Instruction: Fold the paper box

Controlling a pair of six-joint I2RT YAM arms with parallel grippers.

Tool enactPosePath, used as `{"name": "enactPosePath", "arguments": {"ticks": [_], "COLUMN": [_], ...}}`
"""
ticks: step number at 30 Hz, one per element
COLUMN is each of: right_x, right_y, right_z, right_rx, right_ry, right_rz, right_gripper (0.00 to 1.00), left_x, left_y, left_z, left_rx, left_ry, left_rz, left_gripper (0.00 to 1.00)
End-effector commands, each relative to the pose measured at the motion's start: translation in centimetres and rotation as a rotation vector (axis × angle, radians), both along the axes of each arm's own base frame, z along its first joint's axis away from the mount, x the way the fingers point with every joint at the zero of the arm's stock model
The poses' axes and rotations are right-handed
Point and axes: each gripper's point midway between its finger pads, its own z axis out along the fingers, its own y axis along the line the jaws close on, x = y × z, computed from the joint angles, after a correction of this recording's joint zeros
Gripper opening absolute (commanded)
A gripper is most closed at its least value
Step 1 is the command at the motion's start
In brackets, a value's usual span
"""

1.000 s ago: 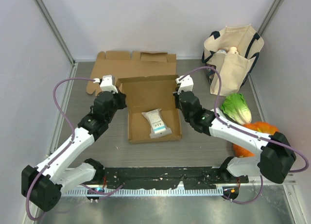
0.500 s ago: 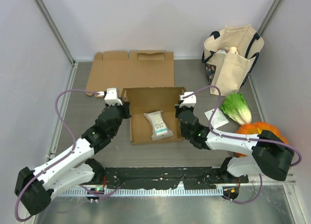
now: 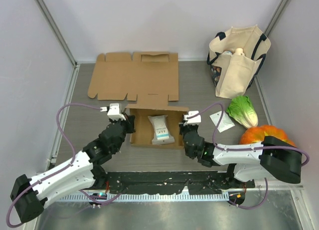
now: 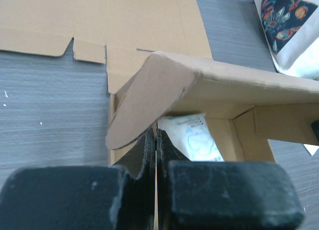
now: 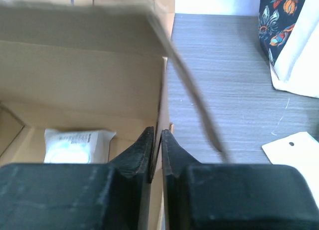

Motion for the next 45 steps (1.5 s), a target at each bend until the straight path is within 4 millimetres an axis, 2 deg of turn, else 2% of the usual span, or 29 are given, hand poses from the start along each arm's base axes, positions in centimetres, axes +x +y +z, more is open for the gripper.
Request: {"name": "enactPosePath", "arguments": {"ticks": [1,2,4,5,7,8,9,14,15,16,17,19,20,21,23,24,25,26,27,28,31,32,34,36,37,39,42,43,45], "right_x": [-1.8,-2.5,-3.0,-3.8,-5.0,-6.2,-7.6,-15.1,-16.2,-18.6,-19.1,-20.2,-20.0,-19.6,-17.5,-16.9,-15.6,-13.8,-12.8,-11.3,-8.6,-7.2,-6.2,-5.9,-5.8,-5.8,-5.6,-5.5,-5.6], "right_y": [0.5,0.3,0.9,-0.5,0.0,-1.4,-0.4,-1.1,-1.1,-0.3,0.2,-0.4,-1.0,-1.9,-2.0,-2.0,0.3,0.6,1.0,3.7,7.7,10.5,13.4,15.5,16.6,17.3,17.7,17.9,18.0], "right_z": [0.4,-0.6,-0.2,-1.3,-1.5,-2.6,-2.2,-4.0,-2.3,-1.0,1.1,7.4,9.4,13.3,15.5,18.1,17.1,17.1,18.9,17.5,19.6,17.6,17.3,14.4,14.7,12.1,10.3,10.3,8.8], "right_rx": [0.045,-0.020,0.057,-0.032,0.041,-0.016,0.034,0.166,0.251,0.306,0.373,0.532,0.553,0.610,0.588,0.584,0.502,0.469,0.448,0.353,0.334,0.321,0.425,0.434,0.476,0.467,0.470,0.488,0.494], "right_ry": [0.003,0.046,0.103,0.168,0.267,0.350,0.438,0.789,0.780,0.819,0.780,0.654,0.597,0.522,0.454,0.404,0.441,0.417,0.378,0.397,0.324,0.392,0.425,0.486,0.467,0.509,0.527,0.525,0.558], "right_rz": [0.007,0.022,0.032,0.034,0.080,0.087,0.155,0.367,0.445,0.590,0.668,0.821,0.839,0.845,0.752,0.744,0.689,0.592,0.560,0.511,0.516,0.567,0.624,0.658,0.687,0.700,0.703,0.716,0.717], "right_gripper": [0.21,0.23,0.31,0.36,0.55,0.56,0.57,0.62,0.74,0.77,0.83,0.84,0.87,0.88,0.90,0.92,0.94,0.95,0.96,0.96,0.97,0.97,0.96,0.95,0.95,0.95,0.95,0.95,0.95], "left_x": [-1.2,-1.5,-1.7,-1.9,-2.0,-2.0,-2.1,-2.2,-2.2,-2.3,-2.2,-2.2,-2.3,-2.3,-2.4,-2.4,-2.4,-2.4,-2.5,-2.5,-2.9,-2.9,-3.2,-3.6,-3.9,-5.0,-7.8,-8.5,-10.8], "left_y": [-0.7,-0.6,-0.1,0.2,0.7,0.8,1.0,1.2,1.2,1.1,1.1,1.1,1.1,1.1,1.2,1.3,1.3,1.2,1.3,1.3,1.3,1.4,1.5,1.8,1.6,1.7,1.7,1.7,1.7], "left_z": [-1.4,-1.5,-1.7,-1.5,-1.4,-1.6,-1.4,-2.0,-2.3,-2.4,-2.5,-2.8,-2.9,-2.8,-2.7,-2.7,-2.4,-2.3,-2.5,-2.3,-2.6,-2.6,-2.9,-3.2,-2.9,-3.0,-2.1,-0.8,-0.8], "left_rx": [-0.003,-0.004,0.009,0.003,0.010,0.017,0.011,0.026,0.036,0.034,0.032,0.031,0.028,0.024,0.016,0.014,0.008,0.006,0.015,0.013,0.018,0.016,0.013,0.009,-0.008,-0.015,-0.060,-0.087,-0.138], "left_ry": [0.031,0.029,0.029,0.020,0.013,0.011,0.003,0.016,0.023,0.025,0.028,0.034,0.035,0.033,0.031,0.031,0.028,0.028,0.036,0.039,0.066,0.072,0.089,0.115,0.126,0.165,0.259,0.268,0.353], "left_rz": [-0.028,-0.028,-0.021,-0.017,-0.008,-0.010,-0.007,-0.005,-0.006,-0.008,-0.008,-0.003,-0.005,-0.005,0.000,0.003,0.003,-0.003,-0.003,-0.003,-0.009,-0.009,-0.007,-0.007,-0.018,-0.059,-0.144,-0.169,-0.219], "left_gripper": [0.00,0.00,0.00,0.00,0.00,0.00,0.00,0.00,0.00,0.00,0.00,0.00,0.00,0.00,0.00,0.00,0.00,0.00,0.00,0.01,0.02,0.02,0.05,0.09,0.12,0.26,0.53,0.57,0.62]}}
